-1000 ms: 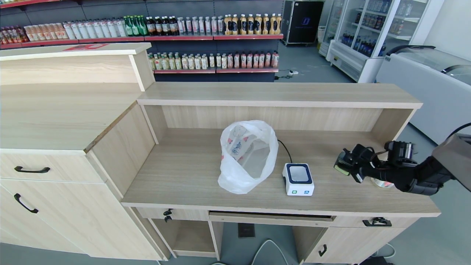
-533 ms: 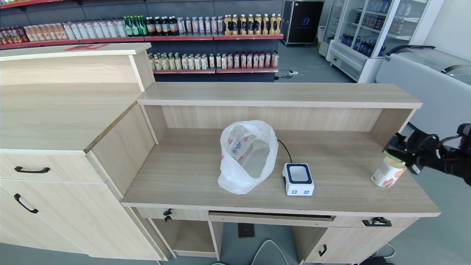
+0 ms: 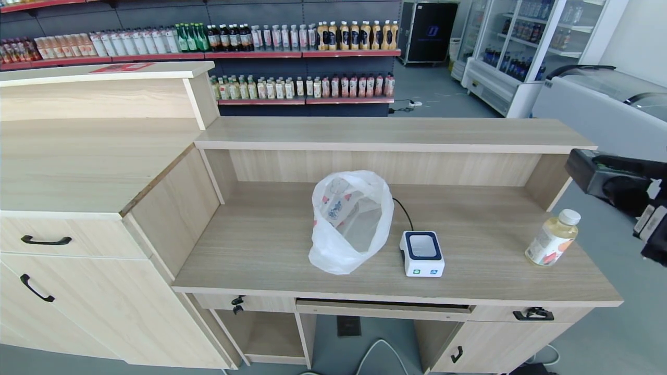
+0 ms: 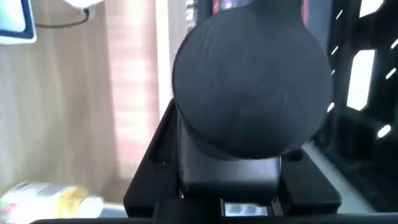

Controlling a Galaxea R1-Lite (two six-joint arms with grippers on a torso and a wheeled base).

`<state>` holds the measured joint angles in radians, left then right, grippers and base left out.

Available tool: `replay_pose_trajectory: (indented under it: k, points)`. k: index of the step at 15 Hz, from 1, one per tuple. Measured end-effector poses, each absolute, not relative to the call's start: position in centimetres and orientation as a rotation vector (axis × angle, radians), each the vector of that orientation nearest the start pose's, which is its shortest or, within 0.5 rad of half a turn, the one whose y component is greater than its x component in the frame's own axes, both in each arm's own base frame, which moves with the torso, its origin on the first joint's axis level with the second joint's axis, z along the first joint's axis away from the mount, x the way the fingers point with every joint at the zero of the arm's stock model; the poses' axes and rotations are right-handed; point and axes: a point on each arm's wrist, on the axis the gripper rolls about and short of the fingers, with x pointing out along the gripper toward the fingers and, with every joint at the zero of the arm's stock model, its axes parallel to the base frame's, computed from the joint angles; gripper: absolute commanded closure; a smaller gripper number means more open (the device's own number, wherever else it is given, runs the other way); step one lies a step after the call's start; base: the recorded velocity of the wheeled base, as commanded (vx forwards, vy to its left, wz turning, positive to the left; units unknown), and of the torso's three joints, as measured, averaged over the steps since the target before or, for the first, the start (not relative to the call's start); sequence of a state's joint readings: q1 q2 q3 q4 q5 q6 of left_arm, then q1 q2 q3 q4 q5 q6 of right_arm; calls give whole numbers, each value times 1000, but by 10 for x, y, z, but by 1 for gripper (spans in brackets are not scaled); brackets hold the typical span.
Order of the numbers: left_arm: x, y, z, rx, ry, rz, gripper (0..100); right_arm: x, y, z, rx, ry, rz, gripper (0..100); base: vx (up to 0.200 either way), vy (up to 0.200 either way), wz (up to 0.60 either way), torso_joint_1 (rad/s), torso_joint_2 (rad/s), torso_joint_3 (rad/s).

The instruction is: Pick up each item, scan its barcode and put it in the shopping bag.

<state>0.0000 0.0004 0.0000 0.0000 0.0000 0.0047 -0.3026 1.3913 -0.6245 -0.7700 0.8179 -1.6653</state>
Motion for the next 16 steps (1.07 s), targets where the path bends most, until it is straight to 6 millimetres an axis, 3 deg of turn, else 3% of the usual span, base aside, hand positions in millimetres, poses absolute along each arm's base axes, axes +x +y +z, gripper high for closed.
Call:
replay_pose_trajectory:
  k: [4,7,12,16]
  points:
    - [-23,0,75,4,0,0,0,177,42,238,-2011,-1074,450,100,0,0,0,0,0,0]
    - [-23,0,75,4,0,0,0,153,80,234,-2179,-1460,353,100,0,0,0,0,0,0]
    - [-23,0,75,4,0,0,0,138,107,224,-2064,-1762,435,100,0,0,0,0,0,0]
    - [-23,0,75,4,0,0,0,125,106,236,-1974,-1777,445,100,0,0,0,0,0,0]
